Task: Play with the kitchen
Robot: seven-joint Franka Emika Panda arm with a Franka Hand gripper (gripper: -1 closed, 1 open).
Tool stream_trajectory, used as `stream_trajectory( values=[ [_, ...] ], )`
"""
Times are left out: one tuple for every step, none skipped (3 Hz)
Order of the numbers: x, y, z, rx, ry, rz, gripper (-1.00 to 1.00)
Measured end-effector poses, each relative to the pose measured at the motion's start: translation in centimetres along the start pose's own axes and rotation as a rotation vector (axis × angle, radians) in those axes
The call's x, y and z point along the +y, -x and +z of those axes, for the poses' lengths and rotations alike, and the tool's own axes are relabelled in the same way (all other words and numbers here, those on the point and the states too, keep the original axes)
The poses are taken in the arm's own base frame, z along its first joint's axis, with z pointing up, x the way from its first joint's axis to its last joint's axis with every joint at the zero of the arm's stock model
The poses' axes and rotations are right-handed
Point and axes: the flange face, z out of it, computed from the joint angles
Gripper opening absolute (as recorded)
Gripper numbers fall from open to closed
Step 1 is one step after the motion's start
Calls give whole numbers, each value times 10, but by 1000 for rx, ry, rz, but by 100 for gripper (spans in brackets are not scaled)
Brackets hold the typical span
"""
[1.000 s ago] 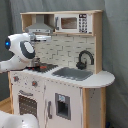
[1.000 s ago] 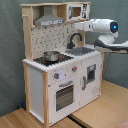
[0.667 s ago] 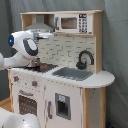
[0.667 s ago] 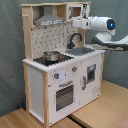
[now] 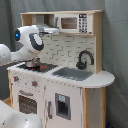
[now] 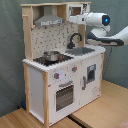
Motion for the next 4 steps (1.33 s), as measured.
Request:
stream_trajectory(
  values=[
    [10,-2,17,4,10,-6,100],
    [17,-6,34,6,17,-15,100],
    [21,-10,51,1,21,-26,100],
    [42,10,21,-31,78,-10,100]
  ],
)
